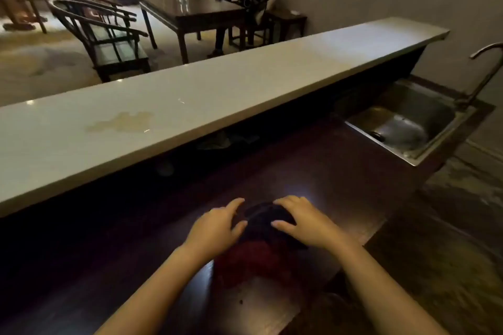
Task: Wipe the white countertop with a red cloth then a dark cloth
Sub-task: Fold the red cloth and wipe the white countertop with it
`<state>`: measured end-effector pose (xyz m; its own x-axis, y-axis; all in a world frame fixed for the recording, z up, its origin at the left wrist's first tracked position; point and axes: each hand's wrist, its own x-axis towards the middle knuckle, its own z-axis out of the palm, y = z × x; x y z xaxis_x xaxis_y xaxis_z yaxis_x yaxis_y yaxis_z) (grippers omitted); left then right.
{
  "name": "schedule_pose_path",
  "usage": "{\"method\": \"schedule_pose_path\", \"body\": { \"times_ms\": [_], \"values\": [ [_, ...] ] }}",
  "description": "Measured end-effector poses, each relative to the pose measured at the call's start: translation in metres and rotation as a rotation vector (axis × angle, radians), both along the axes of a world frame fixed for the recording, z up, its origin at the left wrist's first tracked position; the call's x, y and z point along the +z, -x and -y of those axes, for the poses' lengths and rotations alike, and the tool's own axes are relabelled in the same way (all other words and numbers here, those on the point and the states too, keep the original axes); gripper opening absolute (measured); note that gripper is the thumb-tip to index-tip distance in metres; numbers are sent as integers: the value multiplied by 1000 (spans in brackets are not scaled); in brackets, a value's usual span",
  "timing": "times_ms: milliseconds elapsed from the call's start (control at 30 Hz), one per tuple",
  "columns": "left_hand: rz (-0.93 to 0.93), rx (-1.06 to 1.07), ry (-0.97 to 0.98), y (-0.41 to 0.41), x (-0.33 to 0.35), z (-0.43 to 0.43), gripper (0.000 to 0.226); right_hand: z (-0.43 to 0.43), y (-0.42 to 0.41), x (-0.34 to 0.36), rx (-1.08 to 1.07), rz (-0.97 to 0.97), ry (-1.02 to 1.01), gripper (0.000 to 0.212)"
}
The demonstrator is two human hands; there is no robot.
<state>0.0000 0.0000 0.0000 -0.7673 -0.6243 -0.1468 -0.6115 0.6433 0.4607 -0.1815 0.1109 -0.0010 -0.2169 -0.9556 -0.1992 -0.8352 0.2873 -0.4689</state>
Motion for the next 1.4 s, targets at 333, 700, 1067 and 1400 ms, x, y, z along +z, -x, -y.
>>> {"method": "schedule_pose_path", "body": {
  "times_ms": [333,700,1067,1400],
  "values": [
    [14,-41,49,-18,-78,-46,51,-54,-26,-65,17,-29,-5,56],
    [-97,57,54,-13,-92,-44,44,-33,-39,-87,-68,-170,176,41],
    [-180,110,158,-20,-35,-30,36,-2,-17,-40,35,149,250,23],
    [-367,274,491,-66,73,14,38,88,-35,85,238,522,418,21]
  ]
}}
